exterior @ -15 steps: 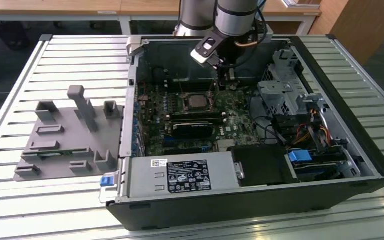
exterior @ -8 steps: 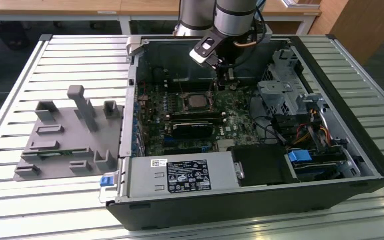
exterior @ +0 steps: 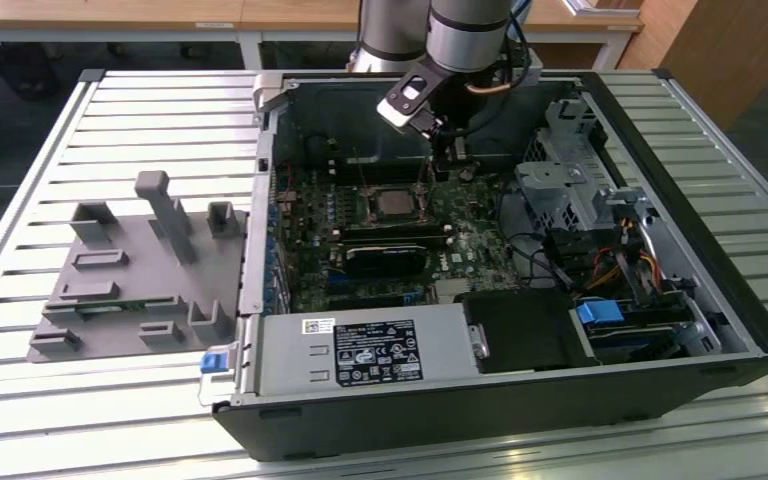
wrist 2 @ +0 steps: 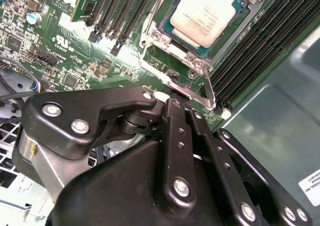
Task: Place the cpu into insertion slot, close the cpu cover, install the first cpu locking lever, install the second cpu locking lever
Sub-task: 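Close the cpu cover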
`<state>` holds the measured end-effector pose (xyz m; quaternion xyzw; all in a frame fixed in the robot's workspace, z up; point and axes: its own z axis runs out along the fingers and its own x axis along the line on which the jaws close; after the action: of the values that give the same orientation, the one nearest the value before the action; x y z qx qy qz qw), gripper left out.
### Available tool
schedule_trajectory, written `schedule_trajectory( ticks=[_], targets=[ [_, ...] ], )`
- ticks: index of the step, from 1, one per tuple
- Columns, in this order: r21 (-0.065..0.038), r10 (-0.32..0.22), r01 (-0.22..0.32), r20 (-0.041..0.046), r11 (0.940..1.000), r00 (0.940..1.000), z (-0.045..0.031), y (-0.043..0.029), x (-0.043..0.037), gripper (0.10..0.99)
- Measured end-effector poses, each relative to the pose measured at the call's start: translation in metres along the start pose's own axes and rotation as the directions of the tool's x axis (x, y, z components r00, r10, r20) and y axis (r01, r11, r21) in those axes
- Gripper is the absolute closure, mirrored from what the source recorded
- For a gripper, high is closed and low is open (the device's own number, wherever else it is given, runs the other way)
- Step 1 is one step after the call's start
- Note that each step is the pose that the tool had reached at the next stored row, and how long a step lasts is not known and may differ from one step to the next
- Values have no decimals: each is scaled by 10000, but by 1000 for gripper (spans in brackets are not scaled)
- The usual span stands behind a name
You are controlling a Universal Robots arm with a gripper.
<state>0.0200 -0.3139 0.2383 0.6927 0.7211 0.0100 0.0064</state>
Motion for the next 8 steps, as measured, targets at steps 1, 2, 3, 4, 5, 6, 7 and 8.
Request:
schedule_trajectory(
  ticks=[1,2,3,4,5,6,7,8],
  targets=[
    [0,1,-1,0,10000,10000,0,-2,0,980],
    [0,2,-2,0,10000,10000,0,-4,0,980],
    [0,1,-1,0,10000,10000,0,-5,0,980],
    [0,1,-1,0,10000,10000,0,-7,0,980],
    [0,1,-1,0,10000,10000,0,-9,0,980],
    [0,1,-1,0,10000,10000,0,-12,0,980],
    [0,1,-1,0,10000,10000,0,-15,1,980],
    [0,1,-1,0,10000,10000,0,-18,1,980]
  ],
)
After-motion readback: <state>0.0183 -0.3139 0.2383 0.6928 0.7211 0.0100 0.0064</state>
